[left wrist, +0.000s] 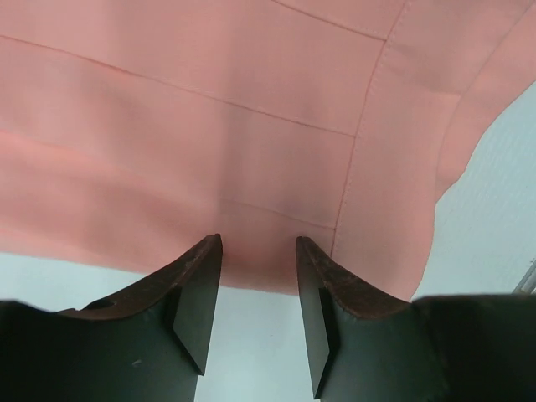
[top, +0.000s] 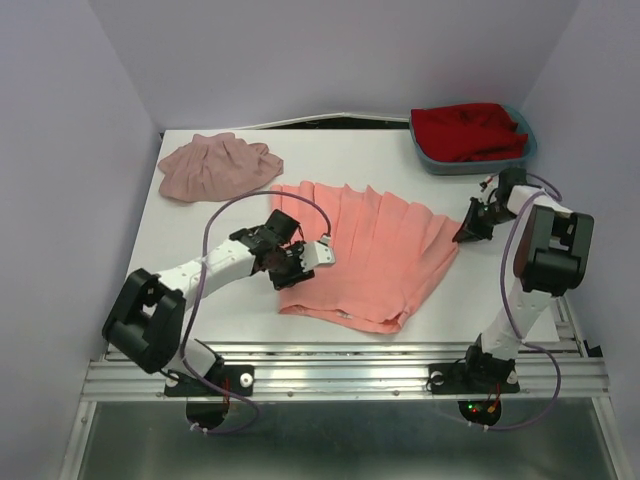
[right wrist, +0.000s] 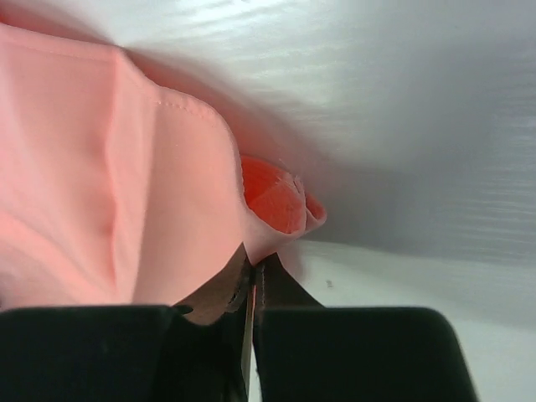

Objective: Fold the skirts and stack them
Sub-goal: Flatten the skirt out

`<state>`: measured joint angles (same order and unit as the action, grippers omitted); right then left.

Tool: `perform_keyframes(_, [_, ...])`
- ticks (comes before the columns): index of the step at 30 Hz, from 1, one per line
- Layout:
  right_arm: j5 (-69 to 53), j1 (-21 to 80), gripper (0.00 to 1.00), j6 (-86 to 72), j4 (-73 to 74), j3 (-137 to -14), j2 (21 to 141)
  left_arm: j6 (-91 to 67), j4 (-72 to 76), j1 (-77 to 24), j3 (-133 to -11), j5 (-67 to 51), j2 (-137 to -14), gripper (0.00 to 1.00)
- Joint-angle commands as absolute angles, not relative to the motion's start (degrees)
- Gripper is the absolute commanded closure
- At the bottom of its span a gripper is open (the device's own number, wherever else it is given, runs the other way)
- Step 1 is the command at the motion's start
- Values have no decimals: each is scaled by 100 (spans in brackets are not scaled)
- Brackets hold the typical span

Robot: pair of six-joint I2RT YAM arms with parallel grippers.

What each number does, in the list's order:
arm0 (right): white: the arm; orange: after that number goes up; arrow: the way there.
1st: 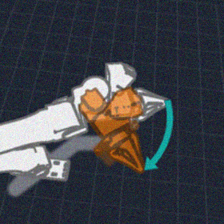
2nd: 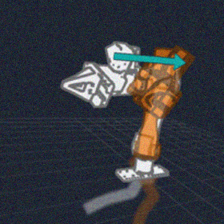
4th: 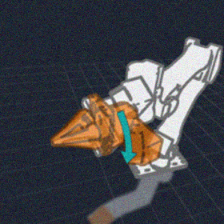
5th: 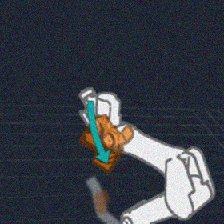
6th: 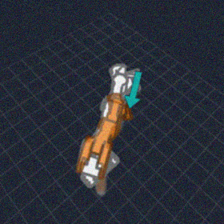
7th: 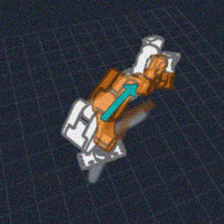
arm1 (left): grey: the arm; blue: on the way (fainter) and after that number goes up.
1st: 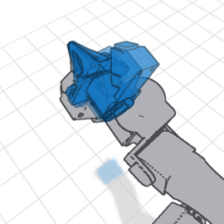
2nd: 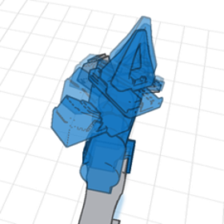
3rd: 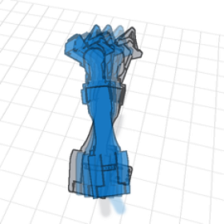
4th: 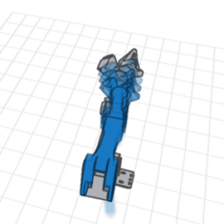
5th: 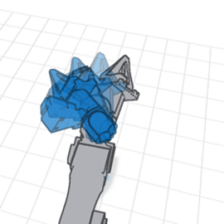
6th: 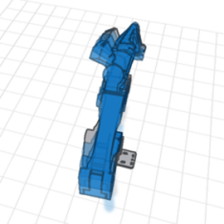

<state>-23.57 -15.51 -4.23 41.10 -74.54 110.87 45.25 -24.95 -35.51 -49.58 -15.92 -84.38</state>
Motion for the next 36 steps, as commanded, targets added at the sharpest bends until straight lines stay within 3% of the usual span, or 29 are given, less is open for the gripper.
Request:
perform_keyframes(1, [-3312,-1451,99,-1089,3412,-7831,10391,3983,-2040,-3411,-5027,-1591,-7647,47])
perform_keyframes(7, [-3358,402,99,-1353,2780,-7946,9571,2884,-1758,-2568,-5466,-2388,-7427,47])
perform_keyframes(13, [-3129,1860,99,-1914,2112,-7578,10097,2023,-1512,-1409,-5686,-3329,-7243,43])
perform_keyframes(16, [-3111,2283,99,-2074,1812,-7479,10544,1969,-1529,-1301,-5704,-3332,-7233,42])
perform_keyframes(20, [-2963,2285,99,-1839,1959,-7716,10890,2065,-1757,-1292,-5774,-3164,-7461,42])
perform_keyframes(25, [-2409,2040,99,-1363,2222,-7664,10179,2127,-1863,-1301,-5739,-3120,-7752,41])
perform_keyframes(29, [-2312,1197,99,-862,2733,-7840,9608,2328,-1898,-1388,-5660,-3182,-7875,41])
perform_keyframes(33, [-1821,309,99,259,2918,-7849,9325,2960,-2004,-2159,-5442,-2682,-7858,41])
perform_keyframes(36, [-1426,141,54,649,2927,-8015,9667,3348,-1890,-2697,-5274,-2067,-7761,39])
